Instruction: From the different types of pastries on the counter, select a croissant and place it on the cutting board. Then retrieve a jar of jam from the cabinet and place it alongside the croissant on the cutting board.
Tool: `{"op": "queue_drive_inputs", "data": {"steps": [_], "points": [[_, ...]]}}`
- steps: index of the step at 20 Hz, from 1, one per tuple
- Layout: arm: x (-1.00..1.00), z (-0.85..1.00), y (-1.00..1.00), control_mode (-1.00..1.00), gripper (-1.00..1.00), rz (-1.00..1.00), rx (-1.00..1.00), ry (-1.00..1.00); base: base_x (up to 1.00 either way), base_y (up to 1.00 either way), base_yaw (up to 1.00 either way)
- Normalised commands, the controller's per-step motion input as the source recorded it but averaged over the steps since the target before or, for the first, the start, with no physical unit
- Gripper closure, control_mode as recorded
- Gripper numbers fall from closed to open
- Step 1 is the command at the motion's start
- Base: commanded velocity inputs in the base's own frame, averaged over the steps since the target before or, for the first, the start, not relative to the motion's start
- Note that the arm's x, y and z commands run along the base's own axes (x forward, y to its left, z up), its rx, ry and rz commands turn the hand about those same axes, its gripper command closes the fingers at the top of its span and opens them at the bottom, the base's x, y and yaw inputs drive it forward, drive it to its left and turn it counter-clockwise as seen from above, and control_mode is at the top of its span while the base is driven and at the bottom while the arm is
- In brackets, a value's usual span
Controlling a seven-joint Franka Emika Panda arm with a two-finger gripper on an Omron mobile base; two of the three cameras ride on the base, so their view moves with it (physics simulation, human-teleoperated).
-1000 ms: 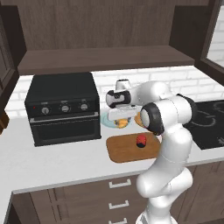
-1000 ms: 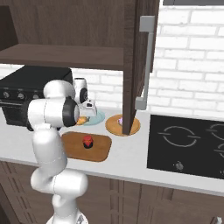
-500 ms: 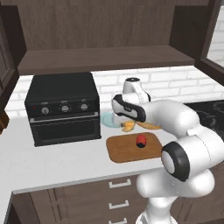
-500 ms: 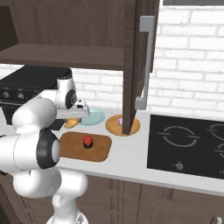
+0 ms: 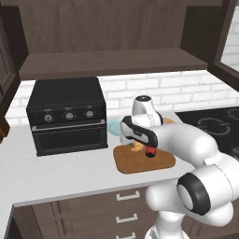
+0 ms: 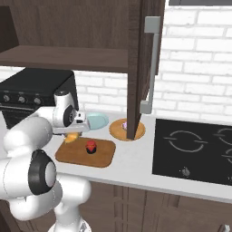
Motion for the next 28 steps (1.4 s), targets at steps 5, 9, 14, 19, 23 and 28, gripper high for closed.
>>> {"op": "queue_drive_inputs", "data": {"steps": [5,9,14,19,23,28], "points": [[0.27,-0.36,-0.05,-1.00,1.00,0.00,-0.06,0.00,0.00,0.00,0.00],[-0.11,-0.02,0.00,-1.00,1.00,0.00,0.07,0.06,0.00,0.00,0.00],[-0.30,-0.14,0.00,-1.00,1.00,0.00,0.12,0.09,0.00,0.00,0.00],[-0.06,-0.37,0.09,-1.00,1.00,0.00,-0.01,0.00,0.00,0.00,0.00],[-0.01,-0.13,0.04,-1.00,1.00,0.00,-0.01,0.00,0.00,0.00,0.00],[0.00,0.00,0.00,-1.00,-1.00,0.00,0.00,0.00,0.00,0.00,0.00]]}}
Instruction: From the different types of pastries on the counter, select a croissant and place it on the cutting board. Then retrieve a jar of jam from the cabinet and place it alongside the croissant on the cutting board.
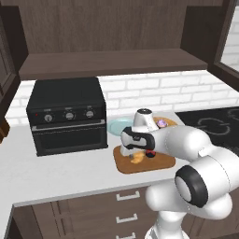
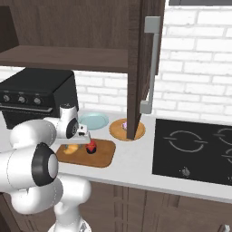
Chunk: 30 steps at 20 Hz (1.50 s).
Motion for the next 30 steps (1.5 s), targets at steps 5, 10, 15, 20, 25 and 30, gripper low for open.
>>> {"op": "queue_drive_inputs", "data": {"steps": [5,10,15,20,25,30], "points": [[0.00,0.00,0.00,-1.00,-1.00,0.00,0.00,0.00,0.00,0.00,0.00],[0.12,0.00,0.00,-1.00,-1.00,0.00,0.00,0.00,0.00,0.00,0.00],[0.24,0.07,0.15,-1.00,-1.00,0.00,0.00,0.00,0.00,0.00,0.00],[-0.88,0.95,0.01,-1.00,-1.00,0.00,0.00,-0.05,0.00,0.00,0.00],[-1.00,0.87,0.16,-1.00,-1.00,0.02,0.00,-0.08,0.00,0.00,0.00],[-1.00,0.02,0.61,-1.00,-1.00,0.02,0.00,-0.11,0.00,0.00,0.00]]}}
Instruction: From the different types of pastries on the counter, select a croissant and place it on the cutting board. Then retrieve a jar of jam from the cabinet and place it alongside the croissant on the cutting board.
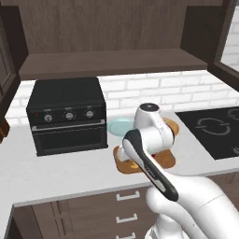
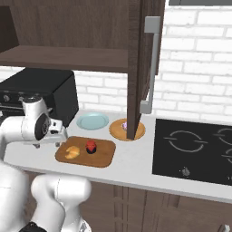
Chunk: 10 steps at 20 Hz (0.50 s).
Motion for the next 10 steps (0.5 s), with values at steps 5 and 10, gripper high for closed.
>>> {"op": "queue_drive_inputs", "data": {"steps": [5,10], "points": [[-1.00,0.00,0.67,-1.00,-1.00,0.01,-0.01,-0.14,0.00,0.00,0.00],[-1.00,0.00,0.57,-1.00,-1.00,0.02,-0.04,-0.11,0.00,0.00,0.00]]}}
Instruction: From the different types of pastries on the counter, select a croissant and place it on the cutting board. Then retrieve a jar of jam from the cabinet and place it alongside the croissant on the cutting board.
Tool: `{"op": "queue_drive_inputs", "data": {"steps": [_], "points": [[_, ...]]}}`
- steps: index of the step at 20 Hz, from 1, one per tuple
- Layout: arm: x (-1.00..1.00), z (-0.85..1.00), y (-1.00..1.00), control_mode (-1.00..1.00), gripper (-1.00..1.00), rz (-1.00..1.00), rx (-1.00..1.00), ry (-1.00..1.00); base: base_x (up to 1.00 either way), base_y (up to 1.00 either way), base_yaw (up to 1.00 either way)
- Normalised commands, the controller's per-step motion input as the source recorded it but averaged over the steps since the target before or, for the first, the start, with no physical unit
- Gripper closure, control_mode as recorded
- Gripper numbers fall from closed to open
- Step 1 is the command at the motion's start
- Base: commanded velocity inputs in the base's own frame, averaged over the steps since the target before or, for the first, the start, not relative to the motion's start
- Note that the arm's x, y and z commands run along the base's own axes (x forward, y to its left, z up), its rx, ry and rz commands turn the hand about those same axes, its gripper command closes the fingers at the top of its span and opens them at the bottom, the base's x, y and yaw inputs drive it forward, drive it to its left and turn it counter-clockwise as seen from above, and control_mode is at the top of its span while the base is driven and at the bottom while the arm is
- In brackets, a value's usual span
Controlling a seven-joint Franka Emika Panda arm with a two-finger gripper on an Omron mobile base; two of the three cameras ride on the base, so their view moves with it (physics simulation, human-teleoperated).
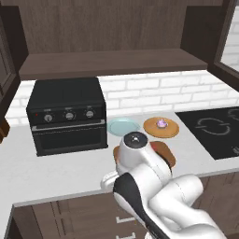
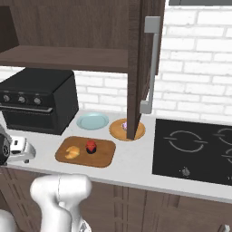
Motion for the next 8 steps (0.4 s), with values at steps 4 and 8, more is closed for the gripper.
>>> {"op": "queue_drive_inputs", "data": {"steps": [4,8], "points": [[-1.00,0.00,0.41,-1.00,-1.00,0.00,-0.04,-0.08,0.00,0.00,0.00],[-1.00,-0.02,0.20,-1.00,-1.00,0.00,-0.01,-0.10,0.00,0.00,0.00]]}}
